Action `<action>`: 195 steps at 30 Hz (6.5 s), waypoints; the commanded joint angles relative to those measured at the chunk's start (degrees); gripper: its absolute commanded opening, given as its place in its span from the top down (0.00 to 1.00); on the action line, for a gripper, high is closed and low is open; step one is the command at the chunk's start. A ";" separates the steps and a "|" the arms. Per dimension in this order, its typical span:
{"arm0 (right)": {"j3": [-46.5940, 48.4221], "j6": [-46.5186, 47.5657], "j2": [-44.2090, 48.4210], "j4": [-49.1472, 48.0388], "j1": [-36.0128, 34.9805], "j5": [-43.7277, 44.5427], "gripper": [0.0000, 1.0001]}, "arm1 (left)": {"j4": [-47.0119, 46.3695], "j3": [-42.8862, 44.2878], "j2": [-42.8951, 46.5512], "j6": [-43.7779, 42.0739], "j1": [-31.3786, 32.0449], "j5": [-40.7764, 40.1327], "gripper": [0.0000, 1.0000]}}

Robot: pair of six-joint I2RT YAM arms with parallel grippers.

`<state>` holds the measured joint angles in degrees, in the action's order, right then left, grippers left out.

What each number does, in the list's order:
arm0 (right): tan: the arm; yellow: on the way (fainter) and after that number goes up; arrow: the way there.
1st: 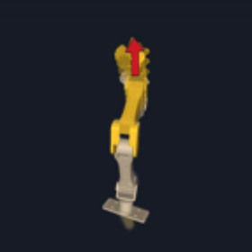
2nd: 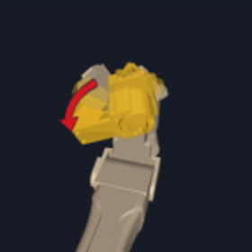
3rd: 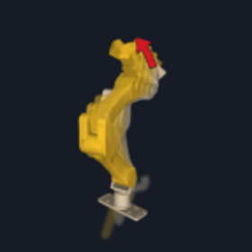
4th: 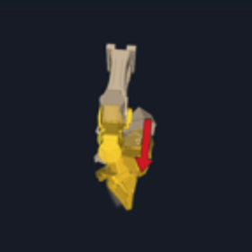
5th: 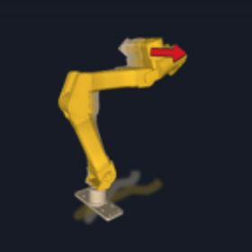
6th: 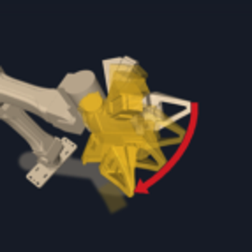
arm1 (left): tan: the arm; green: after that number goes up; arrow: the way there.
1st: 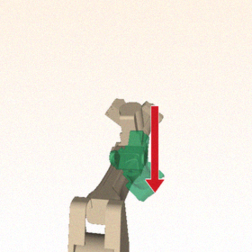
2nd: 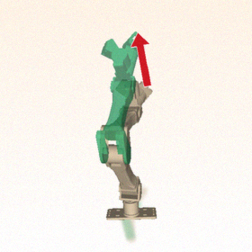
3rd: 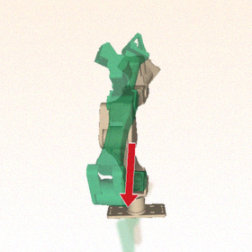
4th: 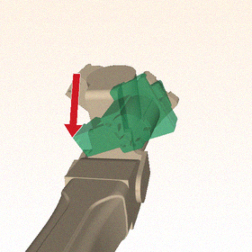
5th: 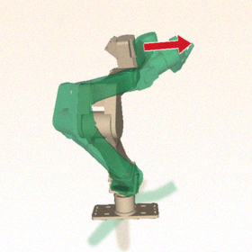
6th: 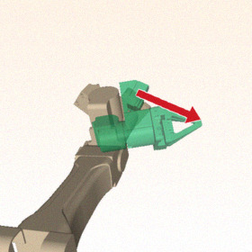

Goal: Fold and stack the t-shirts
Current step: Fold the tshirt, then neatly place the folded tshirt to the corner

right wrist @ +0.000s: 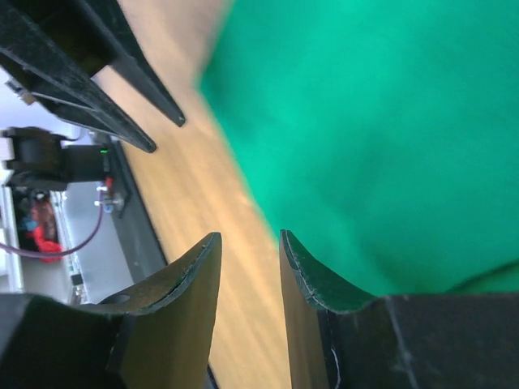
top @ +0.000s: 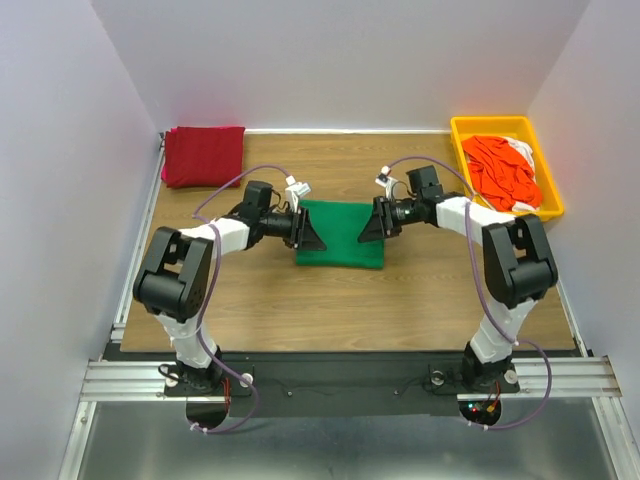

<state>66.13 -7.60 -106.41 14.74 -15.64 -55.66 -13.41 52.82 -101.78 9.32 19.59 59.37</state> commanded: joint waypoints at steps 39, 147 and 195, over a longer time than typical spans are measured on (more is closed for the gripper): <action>6.20 19.80 12.55 7.14 -18.45 37.53 0.44 | 18.68 4.48 26.62 -9.59 -18.44 -10.75 0.13; 21.24 7.77 -2.84 0.02 -25.33 51.61 0.18 | 2.76 28.63 -14.05 11.70 -2.81 -56.46 1.00; 13.50 9.62 2.00 1.17 -17.76 53.55 0.00 | 16.66 70.32 -15.91 -12.84 -15.73 -53.75 1.00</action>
<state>77.84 1.91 -105.45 16.62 -33.08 -2.35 4.64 120.14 -122.93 -3.95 4.05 5.34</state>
